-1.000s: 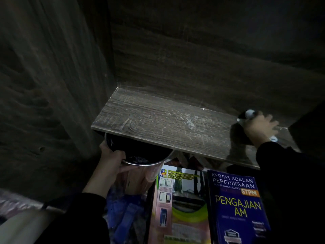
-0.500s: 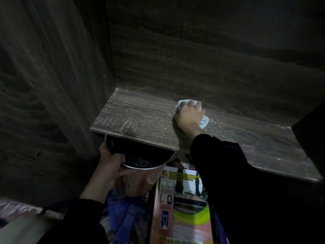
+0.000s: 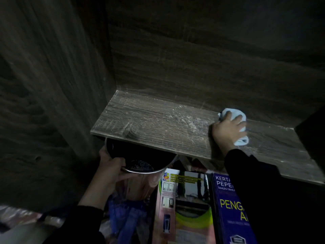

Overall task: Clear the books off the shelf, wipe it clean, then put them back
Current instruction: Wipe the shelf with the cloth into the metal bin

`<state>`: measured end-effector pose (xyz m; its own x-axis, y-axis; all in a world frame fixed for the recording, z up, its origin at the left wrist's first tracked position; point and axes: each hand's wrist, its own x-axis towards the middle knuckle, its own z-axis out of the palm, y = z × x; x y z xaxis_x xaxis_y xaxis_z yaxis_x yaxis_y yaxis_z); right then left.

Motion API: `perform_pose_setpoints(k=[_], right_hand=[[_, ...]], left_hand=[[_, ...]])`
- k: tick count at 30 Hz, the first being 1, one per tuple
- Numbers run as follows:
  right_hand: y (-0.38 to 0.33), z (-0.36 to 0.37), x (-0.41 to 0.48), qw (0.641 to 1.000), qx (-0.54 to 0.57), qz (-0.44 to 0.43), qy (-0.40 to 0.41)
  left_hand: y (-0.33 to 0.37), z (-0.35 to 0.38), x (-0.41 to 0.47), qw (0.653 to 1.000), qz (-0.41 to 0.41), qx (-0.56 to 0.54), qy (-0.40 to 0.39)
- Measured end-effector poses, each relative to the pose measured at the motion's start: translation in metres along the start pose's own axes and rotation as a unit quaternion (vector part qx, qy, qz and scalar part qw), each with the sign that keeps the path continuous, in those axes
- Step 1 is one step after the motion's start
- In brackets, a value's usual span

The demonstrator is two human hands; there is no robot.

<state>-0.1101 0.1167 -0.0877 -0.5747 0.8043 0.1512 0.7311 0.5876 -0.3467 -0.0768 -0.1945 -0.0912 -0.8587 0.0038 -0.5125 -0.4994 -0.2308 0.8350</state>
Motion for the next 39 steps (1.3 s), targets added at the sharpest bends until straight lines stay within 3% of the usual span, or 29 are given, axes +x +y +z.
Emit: perform_pose_setpoints(k=[2,7,11,18,23,25,28,30,32,35,39], right_hand=[[-0.028,0.011,-0.011,1.0,0.023,-0.012,0.005],[-0.101,0.027,-0.038,0.996,0.005,0.018,-0.084],[-0.137,0.031,-0.055,0.992,-0.005,-0.031,-0.125],[-0.117,0.033,-0.058,0.964,0.007,-0.256,-0.076],[-0.092,0.02,-0.043,0.876,0.12,-0.445,-0.139],[-0.078,0.022,-0.047,0.882,0.172,-0.425,-0.112],[-0.072,0.028,-0.057,0.953,0.134,-0.271,-0.015],[-0.088,0.029,-0.06,0.983,0.075,-0.165,-0.036],[-0.11,0.031,-0.063,0.989,0.05,-0.113,-0.075],[-0.136,0.038,-0.071,0.984,0.031,-0.141,-0.104],[-0.135,0.035,-0.082,0.946,0.027,-0.289,-0.141]], left_hand=[[0.0,-0.001,0.0,1.0,-0.002,0.006,0.004],[0.0,-0.002,-0.001,1.0,-0.003,0.002,0.002],[0.002,0.0,-0.004,1.0,0.0,-0.006,0.002],[0.0,-0.003,-0.002,1.0,-0.004,0.002,-0.001],[0.0,-0.002,-0.001,1.0,-0.008,0.0,-0.003],[0.001,-0.002,-0.002,1.0,-0.012,-0.006,-0.005],[0.002,-0.002,-0.004,1.0,-0.017,-0.009,-0.007],[0.003,-0.003,-0.006,1.0,-0.019,-0.011,-0.004],[0.003,-0.002,-0.007,1.0,-0.019,-0.014,0.001],[0.004,-0.002,-0.005,1.0,-0.016,-0.017,0.0],[0.003,-0.001,-0.004,1.0,-0.015,-0.023,0.0]])
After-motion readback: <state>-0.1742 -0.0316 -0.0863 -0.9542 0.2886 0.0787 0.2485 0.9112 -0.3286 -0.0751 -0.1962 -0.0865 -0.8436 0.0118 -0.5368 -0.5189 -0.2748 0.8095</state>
